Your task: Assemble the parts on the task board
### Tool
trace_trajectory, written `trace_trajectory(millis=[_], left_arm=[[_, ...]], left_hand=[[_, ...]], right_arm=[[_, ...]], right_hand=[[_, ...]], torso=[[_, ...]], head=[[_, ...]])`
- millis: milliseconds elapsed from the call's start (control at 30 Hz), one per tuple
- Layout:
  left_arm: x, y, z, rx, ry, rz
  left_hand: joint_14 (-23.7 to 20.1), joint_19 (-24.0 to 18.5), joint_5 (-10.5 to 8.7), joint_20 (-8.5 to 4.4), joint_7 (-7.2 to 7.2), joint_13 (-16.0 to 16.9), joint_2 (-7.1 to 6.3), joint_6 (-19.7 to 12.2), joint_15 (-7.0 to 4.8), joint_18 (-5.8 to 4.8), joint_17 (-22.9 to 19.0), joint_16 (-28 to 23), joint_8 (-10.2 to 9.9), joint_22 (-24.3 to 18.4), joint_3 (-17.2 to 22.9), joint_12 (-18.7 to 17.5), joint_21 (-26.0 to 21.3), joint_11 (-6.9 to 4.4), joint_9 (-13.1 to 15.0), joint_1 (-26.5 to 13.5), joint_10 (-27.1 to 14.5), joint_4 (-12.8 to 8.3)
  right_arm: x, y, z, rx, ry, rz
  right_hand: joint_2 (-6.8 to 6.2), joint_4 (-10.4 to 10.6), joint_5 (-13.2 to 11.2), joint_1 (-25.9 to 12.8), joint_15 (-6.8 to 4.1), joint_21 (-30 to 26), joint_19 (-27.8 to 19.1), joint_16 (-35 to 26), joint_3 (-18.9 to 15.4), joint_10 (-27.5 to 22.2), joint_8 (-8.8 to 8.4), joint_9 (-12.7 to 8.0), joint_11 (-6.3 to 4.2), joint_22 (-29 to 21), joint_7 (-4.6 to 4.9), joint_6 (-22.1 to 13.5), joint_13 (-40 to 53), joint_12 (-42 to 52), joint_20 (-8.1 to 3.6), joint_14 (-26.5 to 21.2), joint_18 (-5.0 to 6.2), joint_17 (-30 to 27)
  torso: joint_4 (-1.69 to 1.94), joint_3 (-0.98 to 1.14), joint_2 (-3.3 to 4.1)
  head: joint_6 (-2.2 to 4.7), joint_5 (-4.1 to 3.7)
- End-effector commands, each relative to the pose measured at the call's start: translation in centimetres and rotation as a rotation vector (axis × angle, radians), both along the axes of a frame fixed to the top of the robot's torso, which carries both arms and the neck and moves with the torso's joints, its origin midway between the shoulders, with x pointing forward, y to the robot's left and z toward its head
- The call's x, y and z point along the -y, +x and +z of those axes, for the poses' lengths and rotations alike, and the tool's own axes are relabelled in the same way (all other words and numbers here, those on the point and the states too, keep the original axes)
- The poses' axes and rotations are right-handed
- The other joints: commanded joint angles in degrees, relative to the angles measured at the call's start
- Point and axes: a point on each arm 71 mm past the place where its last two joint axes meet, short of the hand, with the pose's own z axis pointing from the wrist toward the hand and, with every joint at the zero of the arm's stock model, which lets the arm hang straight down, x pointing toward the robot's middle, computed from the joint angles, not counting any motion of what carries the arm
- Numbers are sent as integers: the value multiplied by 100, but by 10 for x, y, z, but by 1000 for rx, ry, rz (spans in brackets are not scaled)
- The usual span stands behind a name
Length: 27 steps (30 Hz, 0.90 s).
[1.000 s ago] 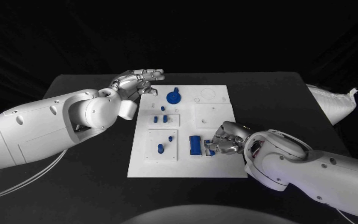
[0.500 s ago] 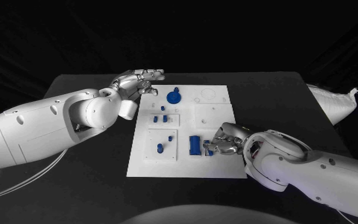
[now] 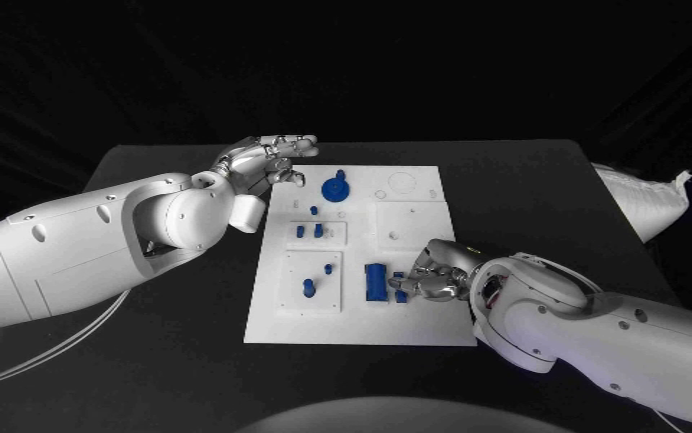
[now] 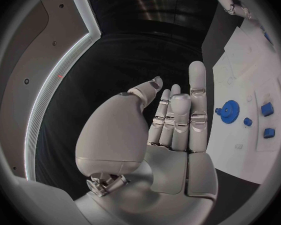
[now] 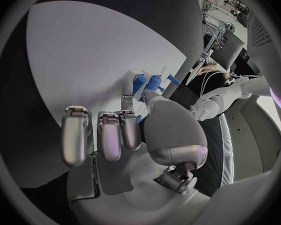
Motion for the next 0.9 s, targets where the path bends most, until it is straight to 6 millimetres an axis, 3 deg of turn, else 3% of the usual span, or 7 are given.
trace_trajectory(millis=[33,300,367,600,900], left_arm=[[2,0,1,6,-8,-19],[2,0,1,6,-8,-20],[2,0,1,6,-8,-20],[1,0,1,5,-7,-18],[-1,0,1,4,-5,-14]], left_hand=[[-38,-14,3,27,-3,-3,6,-33,6,51,-10,17,31,-5,-33,24,-37,2,1,-38,-50,12],[-42,-14,4,28,-3,-4,7,-36,7,52,-20,13,32,-6,-34,25,-38,2,1,-37,-54,12],[-42,-14,4,28,-3,-4,7,-36,7,52,-20,13,32,-6,-34,25,-38,2,1,-37,-54,12],[-42,-14,4,28,-3,-4,7,-36,7,52,-20,13,32,-6,-34,25,-38,2,1,-37,-54,12],[-42,-14,4,28,-3,-4,7,-36,7,52,-20,13,32,-6,-34,25,-38,2,1,-37,-54,12]], right_arm=[[-2,-1,1,18,-7,18],[-2,-2,4,34,3,23],[-2,-3,5,39,9,33],[2,-6,8,48,25,64],[10,-9,8,48,36,72]], right_hand=[[16,61,-46,-29,-38,23,202,24,-116,460,45,23,-50,168,-13,-53,1210,28,-38,548,-53,1159],[77,171,-268,-46,-39,31,206,29,-378,465,88,78,-53,184,-16,-77,1221,40,-40,550,-56,1171],[85,131,-295,66,-42,26,204,27,-421,465,100,94,-54,180,-19,-88,1222,38,-42,549,-54,1168],[29,-97,-759,591,-38,14,196,24,-652,463,144,159,-50,173,-11,-140,1224,26,-40,548,-52,1164],[29,-99,-834,615,-36,17,197,28,-720,464,151,168,-47,179,-8,-145,1227,31,-39,550,-53,1173]], torso=[[2,-1,0],[1,1,0],[-3,3,1],[3,1,-1],[-2,-1,-1]], head=[[-4,-6],[8,-13],[13,-11],[5,-12],[12,-16]])
